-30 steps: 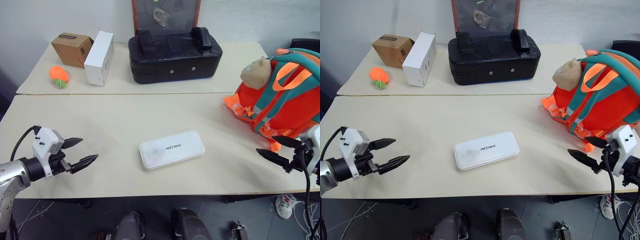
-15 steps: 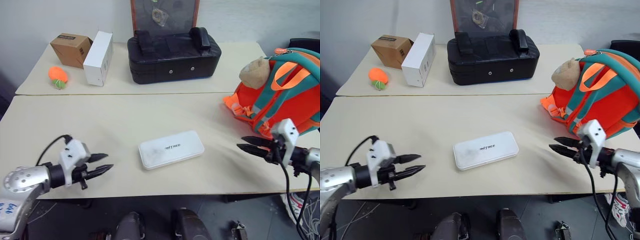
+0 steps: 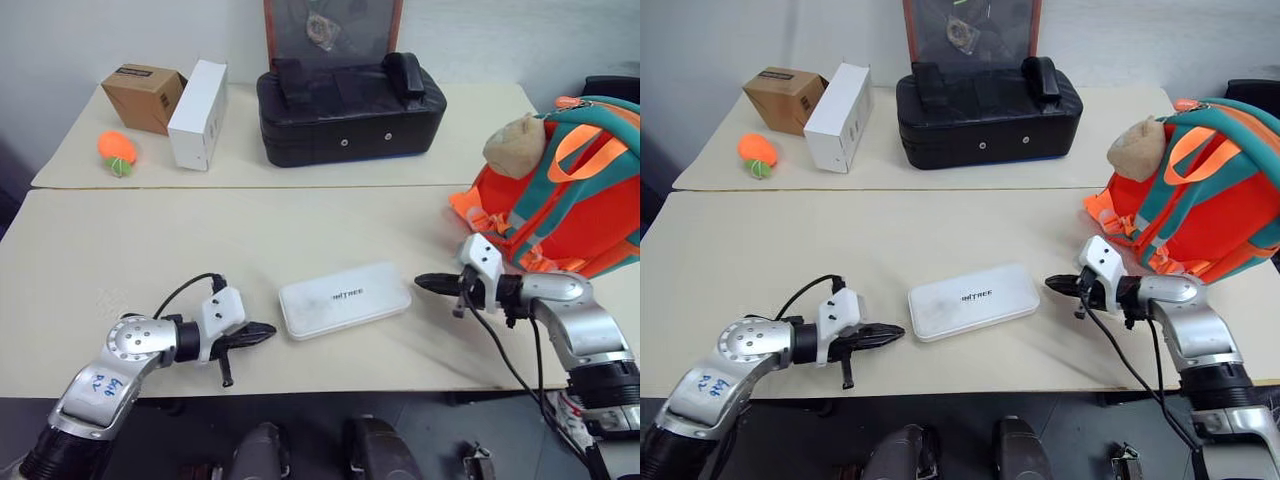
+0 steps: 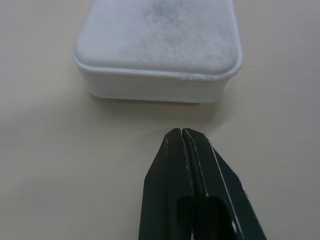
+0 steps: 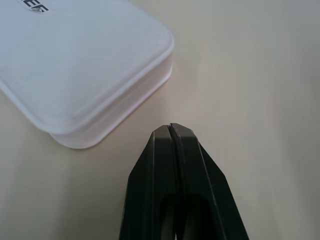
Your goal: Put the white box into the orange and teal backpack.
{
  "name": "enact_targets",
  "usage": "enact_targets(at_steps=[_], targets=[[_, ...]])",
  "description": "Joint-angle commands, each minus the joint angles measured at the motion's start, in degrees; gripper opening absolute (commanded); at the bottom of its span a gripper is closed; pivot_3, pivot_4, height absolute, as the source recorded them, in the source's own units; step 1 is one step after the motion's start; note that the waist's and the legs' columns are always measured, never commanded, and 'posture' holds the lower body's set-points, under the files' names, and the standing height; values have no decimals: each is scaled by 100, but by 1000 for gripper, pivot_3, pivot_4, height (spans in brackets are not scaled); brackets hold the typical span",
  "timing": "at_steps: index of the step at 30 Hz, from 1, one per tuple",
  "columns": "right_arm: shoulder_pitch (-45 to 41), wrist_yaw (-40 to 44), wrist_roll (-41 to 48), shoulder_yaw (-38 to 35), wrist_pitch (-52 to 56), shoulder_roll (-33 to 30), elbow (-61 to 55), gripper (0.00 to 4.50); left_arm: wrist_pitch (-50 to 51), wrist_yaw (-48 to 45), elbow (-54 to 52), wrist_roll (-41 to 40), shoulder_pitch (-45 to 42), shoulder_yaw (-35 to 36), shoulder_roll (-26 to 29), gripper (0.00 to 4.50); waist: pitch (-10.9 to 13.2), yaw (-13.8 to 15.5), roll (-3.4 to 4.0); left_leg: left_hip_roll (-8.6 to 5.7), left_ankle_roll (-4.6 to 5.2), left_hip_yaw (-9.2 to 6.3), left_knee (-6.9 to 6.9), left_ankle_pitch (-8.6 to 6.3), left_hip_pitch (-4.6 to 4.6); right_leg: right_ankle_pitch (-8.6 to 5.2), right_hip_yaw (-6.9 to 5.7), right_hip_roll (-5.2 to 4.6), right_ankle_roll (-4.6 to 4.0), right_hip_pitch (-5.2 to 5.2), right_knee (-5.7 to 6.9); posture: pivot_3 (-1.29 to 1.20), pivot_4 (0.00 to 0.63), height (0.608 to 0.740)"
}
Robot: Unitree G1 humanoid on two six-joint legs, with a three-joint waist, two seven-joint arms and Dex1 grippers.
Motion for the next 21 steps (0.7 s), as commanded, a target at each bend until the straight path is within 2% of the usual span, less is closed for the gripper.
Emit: enact_targets(at_steps=[1,9,17,21], targets=[[130,4,95,-103,-1,14,-404,0,-230,53,207,126,-333,-108,-213,23,0,13,0,0,1,0,2,1,0,0,0,0,1,0,2,0,150,740],[764,-97,376,-284,325,18,-1253,0,-489,259,774,315,-727,-47,-629,23,0,1,0,0,1,-3,8,6,2,2,-2,-1,4,2,19,0,150,740],[1212,-177,531,-518,584,-76,-1769,0,-735,140,1146,439,-824,-19,-531,23,0,1,0,1,-4,-5,5,9,6,2,-2,0,4,2,22,0,150,740],[1277,-184,671,-649,726,-125,-1853,0,-553,99,1287,256,-813,258,-461,23,0,7,-1,1,-4,-6,5,9,5,2,-3,1,4,1,22,0,150,740]])
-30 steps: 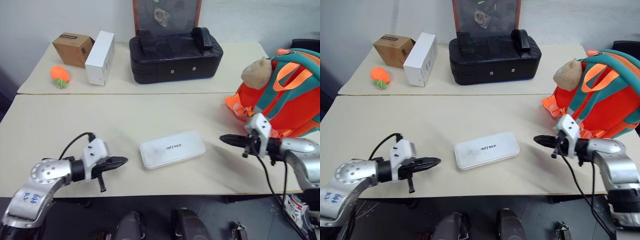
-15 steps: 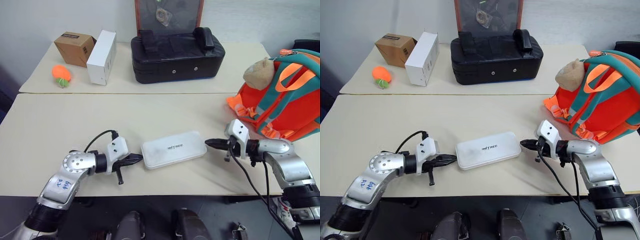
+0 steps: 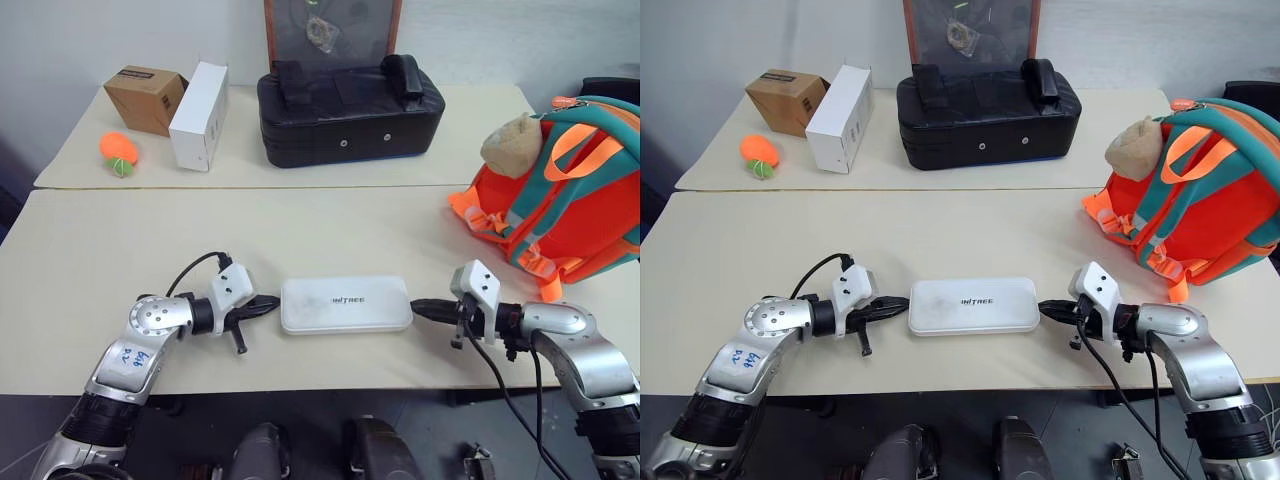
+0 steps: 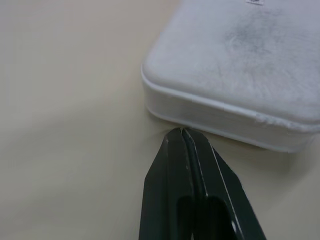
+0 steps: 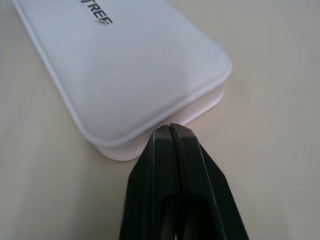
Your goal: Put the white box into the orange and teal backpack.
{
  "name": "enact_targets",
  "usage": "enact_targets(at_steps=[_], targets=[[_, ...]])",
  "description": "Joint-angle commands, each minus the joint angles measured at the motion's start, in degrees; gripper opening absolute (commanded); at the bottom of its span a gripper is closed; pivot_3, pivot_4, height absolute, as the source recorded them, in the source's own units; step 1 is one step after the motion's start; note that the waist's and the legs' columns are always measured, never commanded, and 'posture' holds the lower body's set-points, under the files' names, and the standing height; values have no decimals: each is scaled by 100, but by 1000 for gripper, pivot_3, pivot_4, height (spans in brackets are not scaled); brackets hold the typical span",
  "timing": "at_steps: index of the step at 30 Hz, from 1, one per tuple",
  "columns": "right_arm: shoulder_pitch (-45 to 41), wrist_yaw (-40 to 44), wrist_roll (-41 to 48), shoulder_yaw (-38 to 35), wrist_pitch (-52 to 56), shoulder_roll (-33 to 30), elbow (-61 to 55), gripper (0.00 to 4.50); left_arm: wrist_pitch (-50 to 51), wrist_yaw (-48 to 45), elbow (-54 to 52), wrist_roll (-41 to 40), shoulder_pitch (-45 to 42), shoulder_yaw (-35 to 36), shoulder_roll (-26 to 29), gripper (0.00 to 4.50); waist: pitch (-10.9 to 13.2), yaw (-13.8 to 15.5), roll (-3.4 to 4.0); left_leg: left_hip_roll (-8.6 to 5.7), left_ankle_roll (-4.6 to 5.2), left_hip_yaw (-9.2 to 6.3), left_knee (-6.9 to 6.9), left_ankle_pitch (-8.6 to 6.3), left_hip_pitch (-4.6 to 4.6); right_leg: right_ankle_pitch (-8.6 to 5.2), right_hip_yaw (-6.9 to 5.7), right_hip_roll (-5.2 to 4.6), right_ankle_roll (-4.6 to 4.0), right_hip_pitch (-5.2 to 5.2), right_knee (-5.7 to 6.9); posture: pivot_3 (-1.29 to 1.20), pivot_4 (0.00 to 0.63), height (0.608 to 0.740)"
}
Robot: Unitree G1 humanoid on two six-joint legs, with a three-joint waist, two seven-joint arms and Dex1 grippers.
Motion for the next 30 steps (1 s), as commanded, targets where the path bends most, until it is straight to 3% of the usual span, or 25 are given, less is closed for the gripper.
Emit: enact_targets(at_steps=[1,2,7,11,16,20,24,30], targets=[[10,54,107,-253,-38,-184,-142,0,272,-79,29,-291,-20,419,131,23,0,0,0,0,0,0,0,0,-1,0,0,0,0,0,0,0,150,740],[-57,128,21,-249,-181,-250,18,0,725,-101,27,-660,-20,662,113,23,0,1,0,0,0,0,0,0,-1,0,0,-1,0,0,0,0,150,740],[-624,311,-207,-95,-536,-342,746,0,2888,-196,-181,-2175,-153,1500,240,1546,0,-24,0,0,1,0,3,1,0,0,-1,0,0,0,4,0,150,740],[-896,619,-343,138,-768,-337,987,0,4765,-349,-183,-3278,-202,1759,528,2790,0,-22,0,1,-8,-6,0,7,0,0,-5,3,0,-2,7,0,150,740],[-1036,768,-479,343,-990,-274,1170,0,6512,496,500,-3679,-708,2194,88,4358,1,10,-2,-3,-3,-12,15,10,-2,-1,-9,1,1,4,9,0,150,740],[-1035,797,-487,401,-1008,-231,1139,0,7354,987,1029,-3742,-1169,2536,-395,4487,0,8,-4,-4,-4,-13,15,11,-2,0,-9,1,2,5,11,0,150,740],[-936,796,-559,478,-1111,-237,1082,0,7350,1575,1198,-3270,-1444,2255,-847,4487,-1,25,-3,-6,-8,-18,19,14,0,0,-12,1,2,9,14,0,150,740],[-816,757,-614,508,-1170,-234,979,0,7437,1683,1858,-3649,-2081,2070,-1401,4487,-1,64,-3,-12,-7,-24,26,22,2,3,-16,-3,6,17,18,0,150,740]])
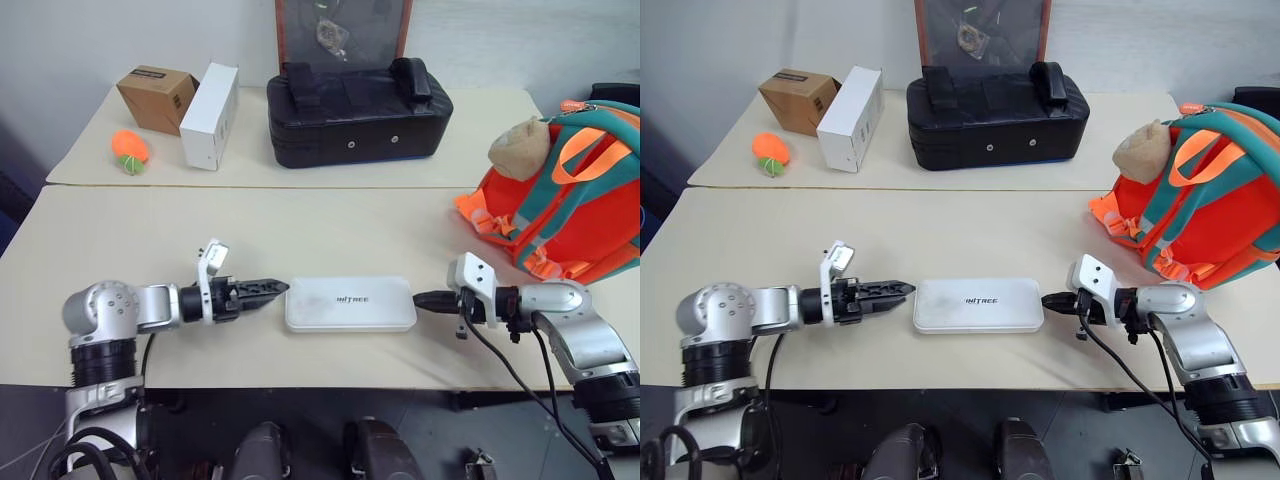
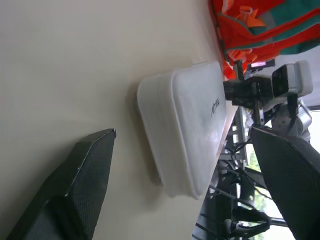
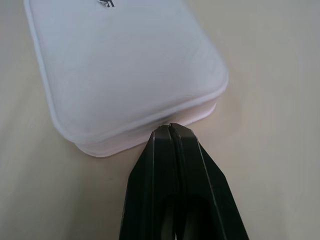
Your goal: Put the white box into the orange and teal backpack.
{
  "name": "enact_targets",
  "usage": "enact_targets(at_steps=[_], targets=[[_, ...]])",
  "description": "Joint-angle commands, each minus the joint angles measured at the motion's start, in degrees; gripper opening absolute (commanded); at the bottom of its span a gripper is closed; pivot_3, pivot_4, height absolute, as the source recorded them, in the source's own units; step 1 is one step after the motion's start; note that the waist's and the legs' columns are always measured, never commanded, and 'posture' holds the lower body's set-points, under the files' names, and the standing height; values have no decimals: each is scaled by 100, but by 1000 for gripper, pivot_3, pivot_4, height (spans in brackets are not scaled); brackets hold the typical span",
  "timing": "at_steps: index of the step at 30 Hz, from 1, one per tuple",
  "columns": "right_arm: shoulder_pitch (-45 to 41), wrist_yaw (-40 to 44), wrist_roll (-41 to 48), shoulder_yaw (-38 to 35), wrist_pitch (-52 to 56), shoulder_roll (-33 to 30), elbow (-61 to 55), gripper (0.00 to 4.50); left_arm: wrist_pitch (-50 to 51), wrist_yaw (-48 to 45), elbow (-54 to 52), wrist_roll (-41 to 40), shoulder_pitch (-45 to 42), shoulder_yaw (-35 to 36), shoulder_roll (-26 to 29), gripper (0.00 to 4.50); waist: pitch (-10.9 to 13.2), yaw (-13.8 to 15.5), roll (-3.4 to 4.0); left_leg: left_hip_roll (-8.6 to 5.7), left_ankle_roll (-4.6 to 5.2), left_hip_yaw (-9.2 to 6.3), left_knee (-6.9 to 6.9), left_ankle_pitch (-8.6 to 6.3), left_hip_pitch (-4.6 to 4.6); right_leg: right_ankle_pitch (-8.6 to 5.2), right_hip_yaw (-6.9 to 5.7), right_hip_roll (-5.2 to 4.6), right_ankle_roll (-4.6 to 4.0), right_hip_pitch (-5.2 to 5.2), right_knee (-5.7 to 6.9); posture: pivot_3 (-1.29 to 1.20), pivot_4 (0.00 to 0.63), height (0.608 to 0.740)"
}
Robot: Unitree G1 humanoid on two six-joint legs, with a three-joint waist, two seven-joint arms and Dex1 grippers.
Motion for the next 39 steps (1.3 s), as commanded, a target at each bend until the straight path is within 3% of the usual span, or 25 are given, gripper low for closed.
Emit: enact_targets(at_steps=[1,17,26,38,39], targets=[[62,-19,9,-56,-114,1,-247,0,67,142,333,-122,-210,-421,-292,4487,0,12,0,0,0,-1,0,0,-1,0,0,0,0,-1,0,0,150,740],[373,-203,-97,-164,-94,177,-527,0,-55,-195,1456,374,-1392,-976,-1105,4487,-2,111,-3,-4,0,-10,18,4,-3,5,-7,-1,8,9,1,0,150,740],[402,-228,-116,-243,-140,209,-508,0,38,-780,1146,414,-1314,-1572,-628,4487,-2,85,-3,-2,-3,-8,15,3,-8,5,-8,3,8,2,0,0,150,740],[430,-261,-227,-105,-221,290,-539,0,-384,-1009,1678,698,-1692,-1758,-772,4487,-2,72,-3,-1,-3,-4,16,4,-9,4,-3,4,8,-2,1,0,150,740],[444,-261,-235,-114,-233,285,-532,0,-418,-1038,1736,711,-1720,-1725,-752,4308,-1,71,-3,-1,-3,-4,17,4,-9,4,-3,4,8,-2,1,0,150,740]])
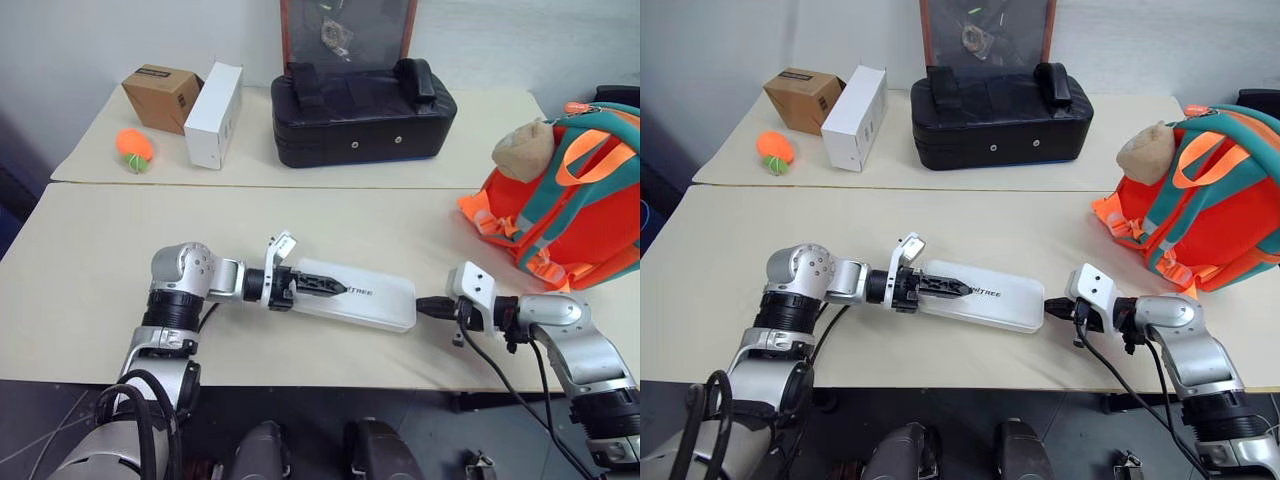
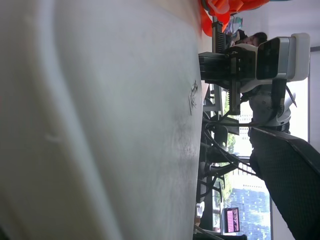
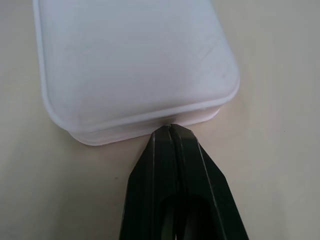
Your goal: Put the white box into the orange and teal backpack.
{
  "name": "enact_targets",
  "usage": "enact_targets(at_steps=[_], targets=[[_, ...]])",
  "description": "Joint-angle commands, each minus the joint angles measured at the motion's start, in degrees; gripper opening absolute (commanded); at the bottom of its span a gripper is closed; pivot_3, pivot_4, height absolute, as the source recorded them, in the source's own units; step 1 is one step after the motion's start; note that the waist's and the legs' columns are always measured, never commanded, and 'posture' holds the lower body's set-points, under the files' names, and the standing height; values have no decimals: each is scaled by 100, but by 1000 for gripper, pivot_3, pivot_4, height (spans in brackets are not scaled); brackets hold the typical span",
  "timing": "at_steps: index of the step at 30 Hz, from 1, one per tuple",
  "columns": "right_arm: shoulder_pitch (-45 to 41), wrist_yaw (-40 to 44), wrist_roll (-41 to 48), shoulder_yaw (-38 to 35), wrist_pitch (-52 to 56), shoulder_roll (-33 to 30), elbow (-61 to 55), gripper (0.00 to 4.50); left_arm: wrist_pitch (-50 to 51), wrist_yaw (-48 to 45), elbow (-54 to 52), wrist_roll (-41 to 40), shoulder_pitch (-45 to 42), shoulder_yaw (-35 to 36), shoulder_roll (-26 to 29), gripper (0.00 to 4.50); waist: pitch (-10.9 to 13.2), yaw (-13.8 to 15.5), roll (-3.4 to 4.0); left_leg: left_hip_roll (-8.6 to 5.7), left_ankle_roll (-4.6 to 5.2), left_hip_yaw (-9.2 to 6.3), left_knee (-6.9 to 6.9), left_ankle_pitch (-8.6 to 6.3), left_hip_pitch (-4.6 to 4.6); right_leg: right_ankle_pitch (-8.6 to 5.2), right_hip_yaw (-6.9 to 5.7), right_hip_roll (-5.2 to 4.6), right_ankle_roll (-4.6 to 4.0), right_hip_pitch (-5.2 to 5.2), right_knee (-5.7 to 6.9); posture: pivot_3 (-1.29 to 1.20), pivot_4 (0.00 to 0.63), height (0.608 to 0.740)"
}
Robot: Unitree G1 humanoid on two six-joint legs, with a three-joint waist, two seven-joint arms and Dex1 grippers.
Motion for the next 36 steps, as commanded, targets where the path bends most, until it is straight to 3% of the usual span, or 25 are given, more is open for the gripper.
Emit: enact_targets(at_steps=[1,10,17,21,25,29,33,35,36], targets=[[41,55,67,110,-172,66,-207,0,-199,-164,150,-2,-194,-24,-97,4103,0,0,0,0,0,0,0,0,0,0,0,0,0,0,0,0,150,740],[229,-13,75,13,-234,0,-285,0,73,-330,-73,-225,-88,325,85,1483,0,-20,-1,1,-1,1,-8,-1,-2,0,0,0,0,-4,-3,0,150,740],[471,-216,250,-235,-88,-2,-499,0,287,-285,-569,-506,152,963,143,1361,0,-100,-1,2,-2,0,-12,0,-4,0,0,2,0,-7,-2,0,150,740],[820,-704,814,-951,566,50,-991,0,311,-55,-1101,-897,326,1625,120,1361,1,-109,-1,3,-2,-1,-14,0,-6,0,1,1,0,-10,-2,0,150,740],[1484,-1212,1828,-2275,1525,114,-1698,868,303,324,-2187,-1134,664,2261,223,1361,1,-104,-1,2,-2,-3,-16,0,-6,0,2,-1,0,-7,-2,0,150,740],[2098,-1867,2626,-3642,2308,245,-2168,2215,311,870,-3095,-1737,1049,3447,249,1361,1,-116,-1,3,-6,-6,-34,2,-5,0,3,0,0,-7,-11,0,150,740],[2077,-2359,2818,-4045,2564,231,-2204,3597,311,1455,-3596,-2286,1205,4017,-83,1361,1,-113,-2,2,-5,-5,-34,4,0,0,5,0,0,-2,-12,0,150,740],[1668,-2727,2890,-3960,2627,340,-2063,4300,311,1702,-3872,-2678,1295,4138,-261,1361,4,-117,-7,-1,-4,-5,-34,4,1,1,6,0,1,0,-12,0,150,740],[1452,-2846,2913,-3855,2663,378,-1972,4447,311,1791,-3979,-2844,1327,4129,-326,1361,4,-119,-8,-2,-4,-5,-34,5,1,1,7,0,1,-1,-12,0,150,740]])
